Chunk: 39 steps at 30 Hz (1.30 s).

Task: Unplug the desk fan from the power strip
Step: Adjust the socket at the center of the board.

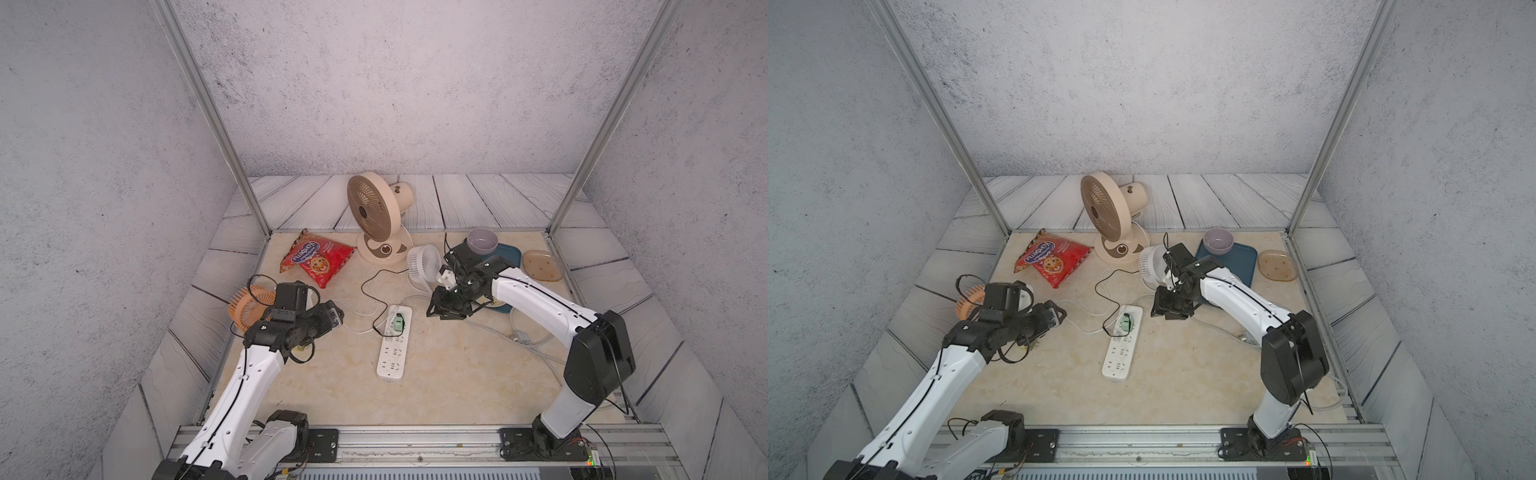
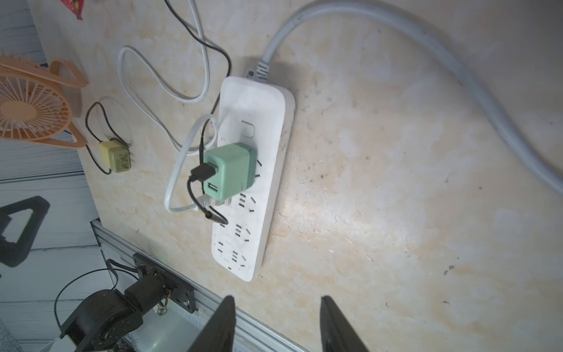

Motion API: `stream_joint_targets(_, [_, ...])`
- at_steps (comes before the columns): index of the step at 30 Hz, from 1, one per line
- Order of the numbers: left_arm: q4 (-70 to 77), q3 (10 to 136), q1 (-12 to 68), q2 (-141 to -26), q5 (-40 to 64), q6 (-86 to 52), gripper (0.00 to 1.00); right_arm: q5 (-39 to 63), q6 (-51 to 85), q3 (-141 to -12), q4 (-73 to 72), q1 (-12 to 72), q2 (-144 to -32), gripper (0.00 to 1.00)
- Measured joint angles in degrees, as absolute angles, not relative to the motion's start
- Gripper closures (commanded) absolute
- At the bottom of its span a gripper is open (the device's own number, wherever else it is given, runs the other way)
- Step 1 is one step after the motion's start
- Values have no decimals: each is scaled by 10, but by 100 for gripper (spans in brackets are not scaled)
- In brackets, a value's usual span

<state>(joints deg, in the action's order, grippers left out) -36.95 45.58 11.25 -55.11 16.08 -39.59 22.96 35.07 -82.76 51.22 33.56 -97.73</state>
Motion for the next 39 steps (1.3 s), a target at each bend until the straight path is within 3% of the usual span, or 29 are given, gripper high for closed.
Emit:
stream_joint_targets(8, [-351,431,209,-565,176,-410,39,227,371,-840,498,354,-1010,57])
stream_joint_targets(17, [-345,525,322,-689,134,-352,49,287,497,-677,355,356,-1000,57])
stream_joint_targets(30, [-359,616,379,-818,88,-307,54,352,638,-608,144,370,-1022,57])
stream_joint_targets(39, [-365,624,385,-856,68,-304,54,375,673,-607,95,381,-1047,55])
